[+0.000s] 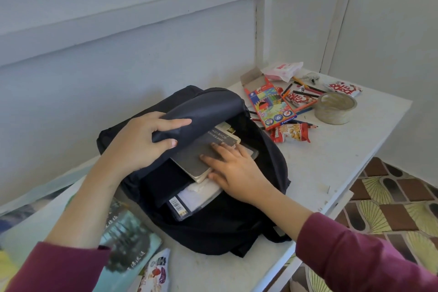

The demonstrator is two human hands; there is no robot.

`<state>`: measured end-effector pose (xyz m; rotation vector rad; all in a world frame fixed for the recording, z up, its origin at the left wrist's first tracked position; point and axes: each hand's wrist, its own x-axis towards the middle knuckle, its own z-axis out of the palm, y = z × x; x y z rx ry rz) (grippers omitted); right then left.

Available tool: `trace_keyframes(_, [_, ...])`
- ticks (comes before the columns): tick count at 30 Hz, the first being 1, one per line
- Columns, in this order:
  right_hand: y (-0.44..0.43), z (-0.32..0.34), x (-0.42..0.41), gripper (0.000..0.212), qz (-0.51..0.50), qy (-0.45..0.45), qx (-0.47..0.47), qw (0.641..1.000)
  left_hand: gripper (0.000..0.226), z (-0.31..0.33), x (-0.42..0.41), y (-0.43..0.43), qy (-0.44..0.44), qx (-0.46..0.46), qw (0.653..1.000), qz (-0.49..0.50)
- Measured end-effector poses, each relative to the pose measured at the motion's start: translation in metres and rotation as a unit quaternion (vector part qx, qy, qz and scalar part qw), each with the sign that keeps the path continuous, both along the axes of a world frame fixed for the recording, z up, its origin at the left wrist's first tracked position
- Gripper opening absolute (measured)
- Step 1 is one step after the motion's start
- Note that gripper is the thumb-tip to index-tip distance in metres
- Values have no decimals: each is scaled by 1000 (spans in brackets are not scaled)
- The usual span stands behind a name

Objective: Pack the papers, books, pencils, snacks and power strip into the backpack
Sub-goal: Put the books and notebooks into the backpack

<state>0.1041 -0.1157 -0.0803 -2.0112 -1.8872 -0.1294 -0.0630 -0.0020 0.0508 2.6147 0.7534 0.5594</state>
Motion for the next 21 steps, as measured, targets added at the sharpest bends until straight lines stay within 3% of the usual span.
trace_keyframes(3, [7, -2, 1, 55, -20, -7, -46, 999, 74, 2, 2, 1, -2, 8, 1000, -2])
trace_keyframes(6, [17, 2, 2, 47, -31, -7, -73, 997, 76, 2, 2, -1, -7, 2, 1000, -4])
trace_keyframes(15, [50, 13, 7, 48, -59, 12, -81, 995, 67, -1, 1, 1, -17, -3, 1000, 0])
trace_keyframes(21, [34, 7, -3, 62, -62, 39, -90, 993, 61, -1, -1, 3, -30, -13, 999, 1])
